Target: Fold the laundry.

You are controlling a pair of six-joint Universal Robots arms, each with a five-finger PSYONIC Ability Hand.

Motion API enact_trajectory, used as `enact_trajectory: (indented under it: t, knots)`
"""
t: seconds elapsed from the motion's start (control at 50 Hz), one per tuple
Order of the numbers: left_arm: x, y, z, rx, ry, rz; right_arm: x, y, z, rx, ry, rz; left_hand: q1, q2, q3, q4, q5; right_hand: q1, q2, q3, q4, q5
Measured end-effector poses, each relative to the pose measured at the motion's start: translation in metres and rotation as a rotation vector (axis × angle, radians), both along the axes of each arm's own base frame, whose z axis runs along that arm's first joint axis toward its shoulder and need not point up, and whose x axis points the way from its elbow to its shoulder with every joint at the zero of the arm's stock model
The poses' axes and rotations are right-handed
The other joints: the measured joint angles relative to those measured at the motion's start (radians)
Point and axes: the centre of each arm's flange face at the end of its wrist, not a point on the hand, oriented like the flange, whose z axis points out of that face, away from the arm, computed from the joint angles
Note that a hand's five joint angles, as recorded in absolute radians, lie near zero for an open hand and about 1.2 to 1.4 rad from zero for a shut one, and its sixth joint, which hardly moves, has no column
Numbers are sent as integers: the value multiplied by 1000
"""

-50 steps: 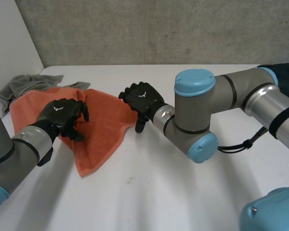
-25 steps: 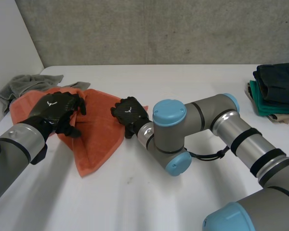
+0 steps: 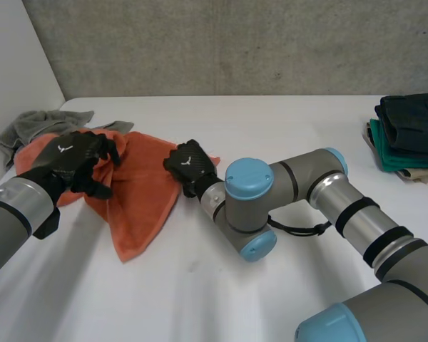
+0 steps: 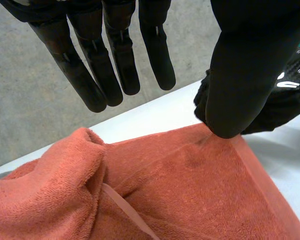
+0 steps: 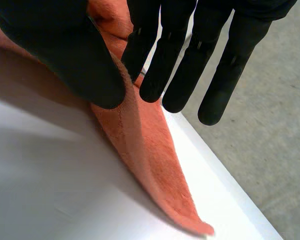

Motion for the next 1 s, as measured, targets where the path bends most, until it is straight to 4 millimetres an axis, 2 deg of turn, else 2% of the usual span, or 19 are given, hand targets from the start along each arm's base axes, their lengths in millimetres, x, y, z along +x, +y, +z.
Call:
enact_trajectory:
  t: [0.12,0.24,0.3,0.32,0.34,0.38,0.48,0.54,0.6,0.62,0.66,0.68,0.7,0.72,0.76,0.8,0.9,0.98,1.0]
  knots:
    - [2,0,4,-11,3,6,-25,-13,14,87,17,-82,-13,-4,-5,-5,-5,0,0,0,0,0]
    - [0,5,13,-33,6,3,-91,-33,74,136,21,-167,-53,-41,-43,-41,-42,0,0,1,2,4]
    - [-1,7,17,-47,7,0,-122,-36,101,116,14,-192,-86,-67,-70,-67,-69,0,0,1,2,7]
    - [-1,8,20,-55,7,-1,-139,-37,114,100,12,-205,-105,-85,-88,-85,-87,0,0,1,2,7]
    - [-2,9,20,-57,7,-1,-143,-37,117,95,12,-210,-115,-92,-96,-94,-96,0,0,1,2,7]
    - [-2,10,24,-70,7,0,-170,-39,131,69,18,-239,-132,-108,-110,-111,-113,0,0,1,2,7]
    - [-4,12,29,-88,5,3,-214,-52,141,34,52,-317,-189,-168,-167,-177,-176,0,0,1,2,7]
    - [-6,12,31,-96,2,1,-244,-73,133,34,102,-390,-242,-223,-228,-236,-233,0,0,1,2,7]
    - [-10,11,29,-95,-4,-5,-266,-94,116,52,155,-449,-291,-272,-274,-284,-281,-162,-216,-219,-225,-204]
    - [-11,11,29,-94,-6,-7,-271,-100,110,56,170,-468,-302,-286,-291,-295,-296,-206,-262,-265,-259,-238]
    - [-15,9,25,-86,-18,-10,-281,-116,97,68,202,-522,-308,-297,-301,-303,-306,-462,-520,-520,-531,-519]
    - [-15,9,25,-86,-18,-10,-281,-116,97,68,202,-522,-308,-297,-301,-303,-306,-462,-520,-520,-531,-519]
    - [-17,7,21,-80,-29,-10,-287,-124,91,75,217,-562,-308,-297,-301,-303,-306,-513,-569,-572,-582,-571]
    - [-19,5,18,-75,-42,-6,-291,-131,86,82,224,-603,-316,-309,-310,-314,-320,-676,-737,-742,-751,-742]
    - [-20,0,13,-71,-66,6,-295,-136,83,93,223,-656,-334,-325,-326,-329,-335,-839,-892,-904,-913,-885]
    - [-19,-9,8,-72,-102,29,-295,-138,86,105,204,-710,-348,-342,-346,-346,-352,-892,-960,-970,-975,-951]
    - [-14,-31,5,-97,-172,77,-288,-121,109,144,142,-751,-348,-344,-348,-347,-352,-892,-963,-972,-985,-951]
    - [-13,-48,6,-123,-211,78,-281,-94,124,211,124,-694,-347,-341,-345,-345,-344,-892,-963,-972,-985,-951]
    - [-14,-54,7,-130,-224,66,-276,-82,126,249,133,-653,-344,-338,-344,-344,-332,-892,-963,-972,-985,-951]
